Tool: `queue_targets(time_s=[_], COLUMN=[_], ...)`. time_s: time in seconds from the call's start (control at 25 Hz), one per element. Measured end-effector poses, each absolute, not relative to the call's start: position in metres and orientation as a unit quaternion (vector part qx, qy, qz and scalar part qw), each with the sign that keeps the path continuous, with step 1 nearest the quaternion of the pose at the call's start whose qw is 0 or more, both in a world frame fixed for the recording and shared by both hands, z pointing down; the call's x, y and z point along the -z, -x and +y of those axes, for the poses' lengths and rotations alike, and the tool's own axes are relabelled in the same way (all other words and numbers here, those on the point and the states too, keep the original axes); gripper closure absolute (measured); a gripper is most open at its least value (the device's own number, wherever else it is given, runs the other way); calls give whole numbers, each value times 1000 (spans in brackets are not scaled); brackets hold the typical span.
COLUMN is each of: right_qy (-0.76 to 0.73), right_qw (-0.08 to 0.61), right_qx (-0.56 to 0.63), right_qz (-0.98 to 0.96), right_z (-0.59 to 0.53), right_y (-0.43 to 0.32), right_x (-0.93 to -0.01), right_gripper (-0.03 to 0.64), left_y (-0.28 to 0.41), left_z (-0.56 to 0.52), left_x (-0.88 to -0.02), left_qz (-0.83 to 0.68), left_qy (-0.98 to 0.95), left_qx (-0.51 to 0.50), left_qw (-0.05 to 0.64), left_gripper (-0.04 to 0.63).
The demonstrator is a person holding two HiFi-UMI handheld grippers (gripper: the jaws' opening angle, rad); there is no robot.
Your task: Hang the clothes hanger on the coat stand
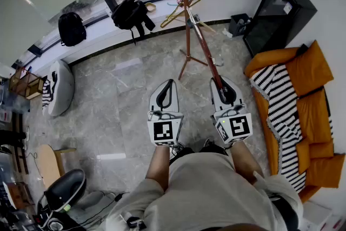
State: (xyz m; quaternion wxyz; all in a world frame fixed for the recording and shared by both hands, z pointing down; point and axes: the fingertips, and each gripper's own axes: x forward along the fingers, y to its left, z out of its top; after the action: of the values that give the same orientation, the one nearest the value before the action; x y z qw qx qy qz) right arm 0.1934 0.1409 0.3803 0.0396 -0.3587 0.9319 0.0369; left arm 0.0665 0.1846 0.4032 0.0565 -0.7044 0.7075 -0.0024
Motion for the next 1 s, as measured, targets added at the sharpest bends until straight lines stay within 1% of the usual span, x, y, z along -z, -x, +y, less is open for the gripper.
queue_targets(time_s=[0.24, 0.48, 0.8, 1.0], right_qy=[353, 343, 342, 344], right_qw=[35, 16, 8, -5], right_qx=[-17, -11, -10, -6], right_qz=[935, 939, 939, 939], right_z=[160, 168, 188, 183], right_y=[-177, -156, -115, -103], right_x=[-388, -399, -409, -416], right_gripper=[554, 554, 554, 554], left_y=[-51, -32, 12, 23], left_z=[203, 211, 232, 230], left_x=[-412, -418, -428, -440], left_qz=[704, 698, 696, 691], left_qy=[709, 715, 717, 723], left_qx=[0, -3, 4, 5], left_qw=[43, 40, 37, 9], left_gripper=[586, 586, 586, 586])
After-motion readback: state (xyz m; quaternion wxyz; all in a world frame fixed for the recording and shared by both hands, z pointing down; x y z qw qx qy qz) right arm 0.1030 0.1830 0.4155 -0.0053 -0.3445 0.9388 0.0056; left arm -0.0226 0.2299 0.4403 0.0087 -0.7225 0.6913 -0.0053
